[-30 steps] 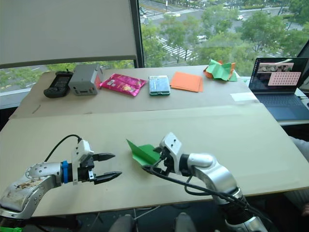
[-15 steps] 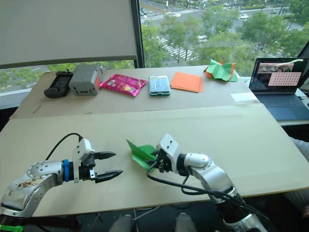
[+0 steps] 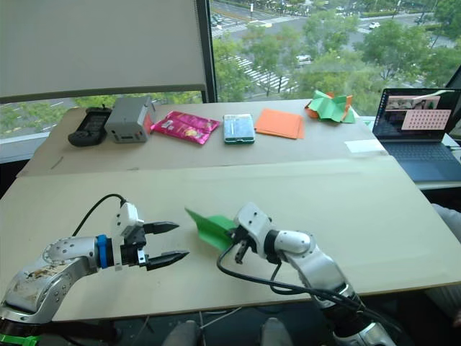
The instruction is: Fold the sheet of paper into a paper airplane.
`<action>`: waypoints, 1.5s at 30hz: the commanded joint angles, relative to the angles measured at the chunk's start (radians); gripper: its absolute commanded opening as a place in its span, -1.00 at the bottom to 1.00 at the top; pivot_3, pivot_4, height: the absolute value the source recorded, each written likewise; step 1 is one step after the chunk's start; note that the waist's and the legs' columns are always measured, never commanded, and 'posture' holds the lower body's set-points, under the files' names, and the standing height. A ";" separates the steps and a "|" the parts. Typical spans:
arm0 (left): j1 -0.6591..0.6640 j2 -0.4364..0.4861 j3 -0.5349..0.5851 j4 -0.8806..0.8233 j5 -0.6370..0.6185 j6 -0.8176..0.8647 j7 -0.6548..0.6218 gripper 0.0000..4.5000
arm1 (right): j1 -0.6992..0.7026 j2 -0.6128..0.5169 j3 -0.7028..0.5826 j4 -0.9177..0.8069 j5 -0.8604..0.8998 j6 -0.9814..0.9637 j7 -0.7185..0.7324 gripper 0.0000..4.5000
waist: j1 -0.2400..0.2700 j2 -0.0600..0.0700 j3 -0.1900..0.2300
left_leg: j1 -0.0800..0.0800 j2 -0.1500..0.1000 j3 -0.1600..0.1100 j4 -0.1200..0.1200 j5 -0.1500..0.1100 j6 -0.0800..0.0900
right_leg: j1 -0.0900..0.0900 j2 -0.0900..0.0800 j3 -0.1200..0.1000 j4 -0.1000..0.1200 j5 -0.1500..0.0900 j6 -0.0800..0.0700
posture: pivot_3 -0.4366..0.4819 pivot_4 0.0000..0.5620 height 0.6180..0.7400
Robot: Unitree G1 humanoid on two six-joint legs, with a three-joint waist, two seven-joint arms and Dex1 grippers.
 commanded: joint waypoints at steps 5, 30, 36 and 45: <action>-0.047 -0.055 -0.021 -0.060 -0.026 0.014 0.049 1.00 | -0.092 0.033 -0.374 0.058 -0.108 0.179 -0.389 -0.98 | 0.011 0.000 -0.002 | 0.000 -0.001 0.000 0.001 0.001 0.001 | 0.002 0.000 0.001 0.000 0.000 0.000 | -0.05 -0.47 0.44; -0.015 -0.055 0.003 -0.043 0.005 -0.028 0.090 1.00 | -0.066 0.004 -0.451 -0.018 -0.019 0.120 -0.300 0.95 | -0.007 0.003 -0.003 | 0.001 -0.001 -0.001 0.000 0.003 0.005 | 0.011 0.001 0.001 0.000 0.002 -0.002 | -0.05 -0.47 0.44; -0.013 -0.093 0.067 -0.028 0.003 -0.047 0.168 1.00 | 0.036 -0.033 -0.320 -0.223 0.147 0.058 -0.047 0.99 | -0.008 0.002 -0.003 | 0.002 0.000 -0.002 0.000 0.003 0.005 | 0.013 0.002 0.001 0.000 0.002 -0.002 | -0.05 -0.47 0.44; 0.047 -0.079 0.175 0.028 0.017 -0.094 0.179 1.00 | 0.145 -0.124 -0.121 -0.127 0.015 -0.055 -0.020 0.99 | -0.005 0.000 -0.002 | 0.004 0.000 -0.002 0.000 -0.002 -0.003 | 0.009 0.000 -0.001 -0.005 0.002 -0.002 | -0.05 -0.47 0.44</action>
